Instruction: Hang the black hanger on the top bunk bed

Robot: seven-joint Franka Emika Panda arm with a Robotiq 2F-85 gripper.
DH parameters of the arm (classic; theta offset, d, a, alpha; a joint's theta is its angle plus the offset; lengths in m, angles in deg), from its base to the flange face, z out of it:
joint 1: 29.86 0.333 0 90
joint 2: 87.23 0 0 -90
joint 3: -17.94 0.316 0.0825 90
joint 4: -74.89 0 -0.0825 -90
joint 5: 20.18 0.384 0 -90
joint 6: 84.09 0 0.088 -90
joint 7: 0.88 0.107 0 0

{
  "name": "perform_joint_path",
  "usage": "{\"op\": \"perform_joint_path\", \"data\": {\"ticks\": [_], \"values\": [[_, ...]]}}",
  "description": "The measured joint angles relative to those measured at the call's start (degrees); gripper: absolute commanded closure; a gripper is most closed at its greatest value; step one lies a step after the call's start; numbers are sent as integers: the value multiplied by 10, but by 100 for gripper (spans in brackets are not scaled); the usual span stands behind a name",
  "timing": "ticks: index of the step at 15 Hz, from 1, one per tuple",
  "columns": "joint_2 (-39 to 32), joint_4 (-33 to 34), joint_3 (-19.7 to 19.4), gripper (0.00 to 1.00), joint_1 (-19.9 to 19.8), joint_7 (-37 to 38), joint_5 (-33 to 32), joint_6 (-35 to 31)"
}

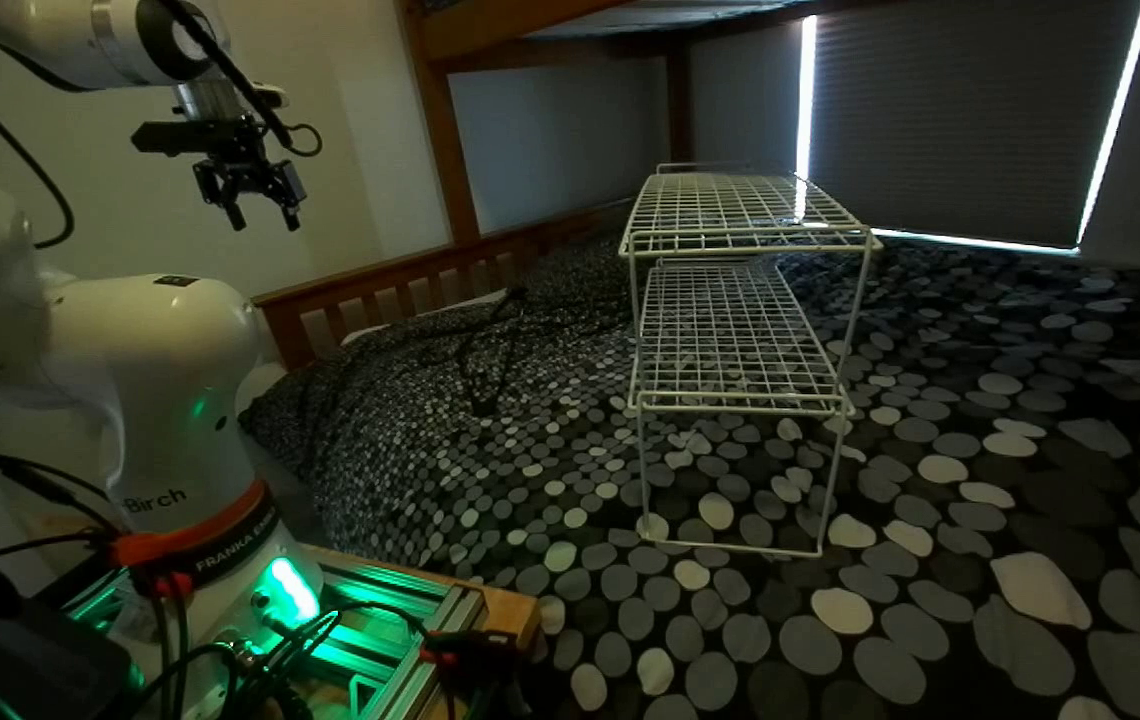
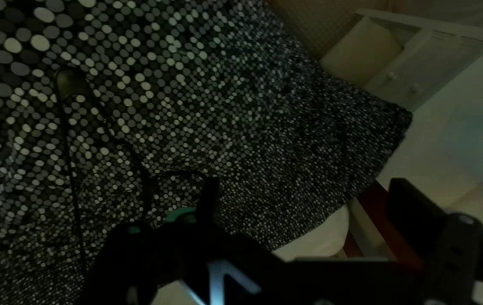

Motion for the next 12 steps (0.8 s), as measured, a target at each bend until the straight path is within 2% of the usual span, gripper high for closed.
{"op": "perform_joint_path", "data": {"ticks": [6,12], "values": [[-60,-52,67,0,-25,28,-173,-28],[-117,-88,76,0,-76,43,-421,-62]]}}
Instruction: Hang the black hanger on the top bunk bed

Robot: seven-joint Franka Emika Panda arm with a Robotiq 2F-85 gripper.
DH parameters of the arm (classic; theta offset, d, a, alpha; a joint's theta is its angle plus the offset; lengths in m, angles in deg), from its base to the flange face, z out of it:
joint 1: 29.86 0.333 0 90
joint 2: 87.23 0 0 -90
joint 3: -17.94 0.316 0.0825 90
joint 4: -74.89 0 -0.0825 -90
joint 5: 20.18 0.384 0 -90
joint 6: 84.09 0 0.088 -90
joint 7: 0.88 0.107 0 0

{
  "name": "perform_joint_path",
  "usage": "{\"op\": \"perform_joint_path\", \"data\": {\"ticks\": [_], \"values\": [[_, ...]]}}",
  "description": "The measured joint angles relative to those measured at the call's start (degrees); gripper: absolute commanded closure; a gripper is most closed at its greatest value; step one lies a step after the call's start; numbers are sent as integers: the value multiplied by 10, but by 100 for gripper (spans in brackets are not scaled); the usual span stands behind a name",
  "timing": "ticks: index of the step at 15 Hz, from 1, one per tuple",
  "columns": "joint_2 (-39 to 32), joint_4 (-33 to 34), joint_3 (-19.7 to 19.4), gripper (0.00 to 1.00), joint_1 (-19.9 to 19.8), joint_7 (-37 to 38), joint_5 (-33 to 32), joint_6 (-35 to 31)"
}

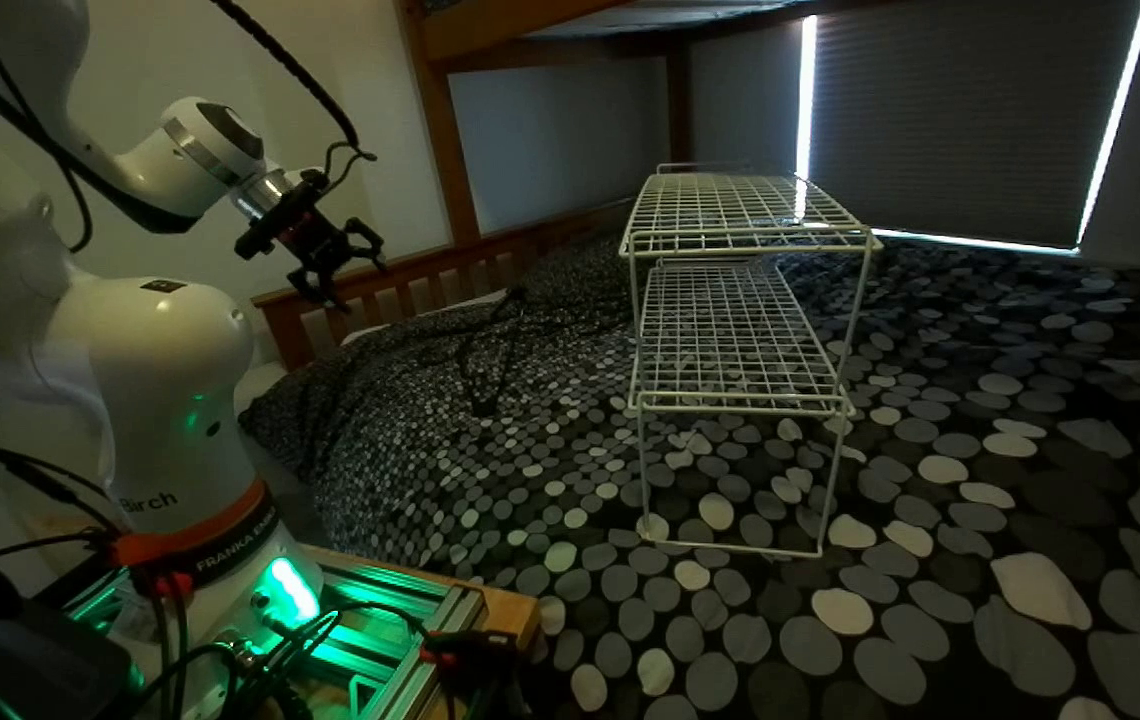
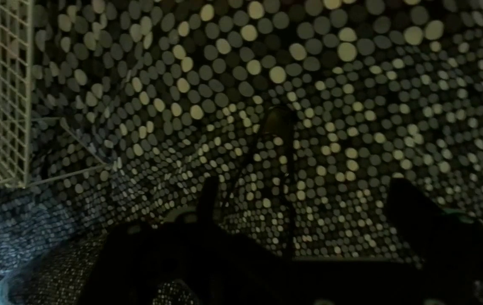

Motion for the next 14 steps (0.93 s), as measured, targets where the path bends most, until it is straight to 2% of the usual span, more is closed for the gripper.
{"op": "perform_joint_path", "data": {"ticks": [2,3,12,14], "values": [[-10,-16,-4,0,-21,8,-95,-14],[-13,-20,-11,0,-23,12,-105,-17],[-16,-14,-23,0,-7,12,-107,-16],[-21,-24,-23,0,-6,22,-138,-17]]}}
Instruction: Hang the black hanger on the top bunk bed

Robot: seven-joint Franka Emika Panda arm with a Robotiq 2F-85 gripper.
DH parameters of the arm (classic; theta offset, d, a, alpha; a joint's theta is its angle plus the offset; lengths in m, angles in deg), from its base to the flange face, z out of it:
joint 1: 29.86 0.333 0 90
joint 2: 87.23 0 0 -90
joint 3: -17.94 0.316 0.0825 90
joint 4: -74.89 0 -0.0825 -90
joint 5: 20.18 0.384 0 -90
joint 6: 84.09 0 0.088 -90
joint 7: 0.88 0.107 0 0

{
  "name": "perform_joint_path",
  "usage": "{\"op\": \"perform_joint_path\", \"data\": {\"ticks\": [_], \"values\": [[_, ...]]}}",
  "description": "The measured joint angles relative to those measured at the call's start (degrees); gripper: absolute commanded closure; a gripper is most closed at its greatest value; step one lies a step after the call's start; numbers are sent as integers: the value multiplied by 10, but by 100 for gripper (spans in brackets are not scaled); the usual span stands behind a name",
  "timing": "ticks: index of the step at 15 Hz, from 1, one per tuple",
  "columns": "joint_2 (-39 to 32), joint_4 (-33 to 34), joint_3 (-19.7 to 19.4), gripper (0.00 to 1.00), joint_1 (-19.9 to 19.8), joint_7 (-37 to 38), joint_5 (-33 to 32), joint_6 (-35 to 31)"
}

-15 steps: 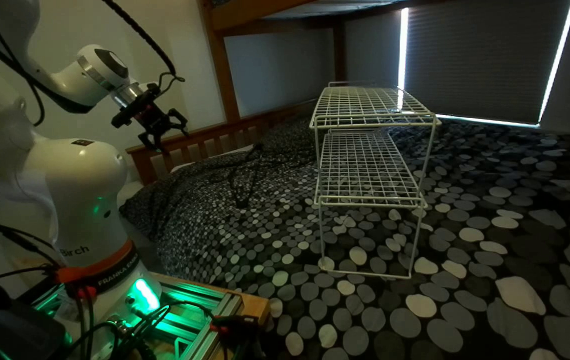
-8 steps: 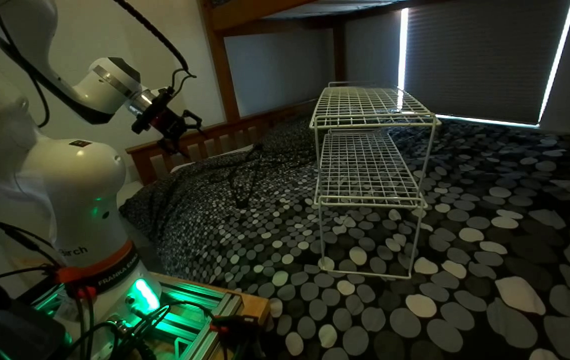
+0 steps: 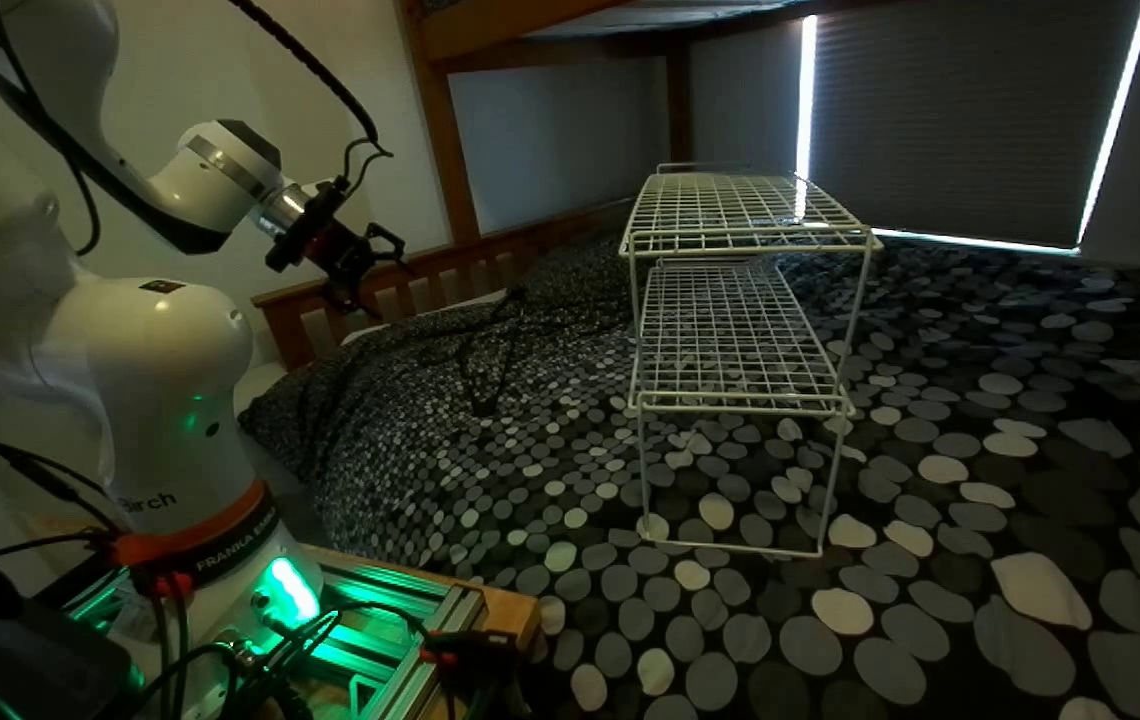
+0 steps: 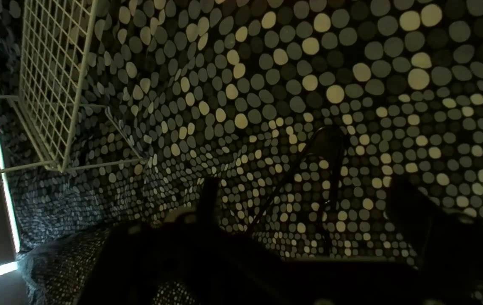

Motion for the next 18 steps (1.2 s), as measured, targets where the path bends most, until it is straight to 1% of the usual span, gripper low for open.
{"op": "perform_joint_path", "data": {"ticks": [2,3,5,8,10,14,16,18], "values": [[-12,-28,1,0,0,39,-59,-12],[-19,-47,6,0,-3,72,-105,-24],[-48,-58,25,0,-10,157,-196,-30],[-97,-54,37,0,-21,292,-313,-35],[-129,-55,22,0,-14,376,-387,-29],[-209,-55,-14,0,2,531,-525,10],[-240,-53,-30,0,4,578,-573,10],[-254,-50,-35,0,4,587,-583,10]]}}
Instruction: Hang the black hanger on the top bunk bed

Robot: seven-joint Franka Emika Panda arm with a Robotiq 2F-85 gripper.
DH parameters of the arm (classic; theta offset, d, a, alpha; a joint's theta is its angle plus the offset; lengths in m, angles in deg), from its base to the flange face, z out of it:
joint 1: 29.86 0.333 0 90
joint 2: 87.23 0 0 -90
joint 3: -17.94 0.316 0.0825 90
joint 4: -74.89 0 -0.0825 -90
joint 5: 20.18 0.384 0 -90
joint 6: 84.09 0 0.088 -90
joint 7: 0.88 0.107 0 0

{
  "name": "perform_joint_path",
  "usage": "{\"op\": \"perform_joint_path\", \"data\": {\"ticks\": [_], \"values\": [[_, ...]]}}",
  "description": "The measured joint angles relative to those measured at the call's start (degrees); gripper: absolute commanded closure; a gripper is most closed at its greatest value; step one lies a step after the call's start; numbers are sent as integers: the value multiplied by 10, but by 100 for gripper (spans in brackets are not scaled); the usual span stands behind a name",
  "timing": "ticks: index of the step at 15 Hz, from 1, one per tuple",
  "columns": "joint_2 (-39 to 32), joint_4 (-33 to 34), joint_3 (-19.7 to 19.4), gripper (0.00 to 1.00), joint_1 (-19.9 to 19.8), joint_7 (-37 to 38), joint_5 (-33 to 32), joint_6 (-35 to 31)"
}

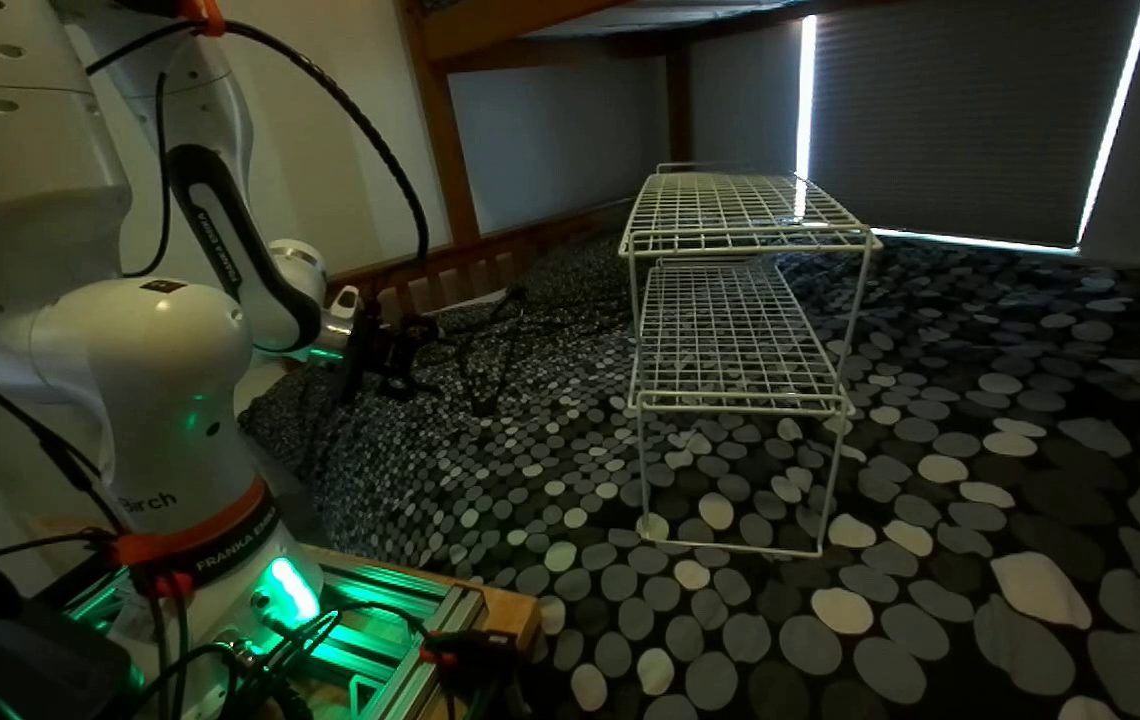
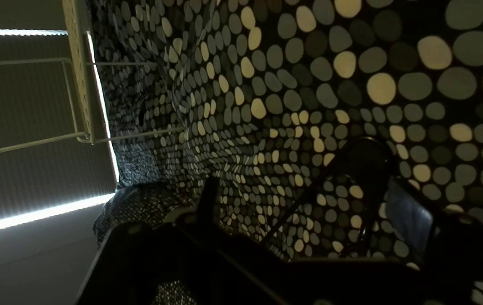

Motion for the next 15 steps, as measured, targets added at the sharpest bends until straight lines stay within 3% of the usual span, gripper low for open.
{"op": "perform_joint_path", "data": {"ticks": [7,11,15], "values": [[-14,8,-12,0,3,-13,-16,-2],[-88,20,-32,0,2,3,-104,20],[-187,47,-37,0,0,64,-194,96]]}}
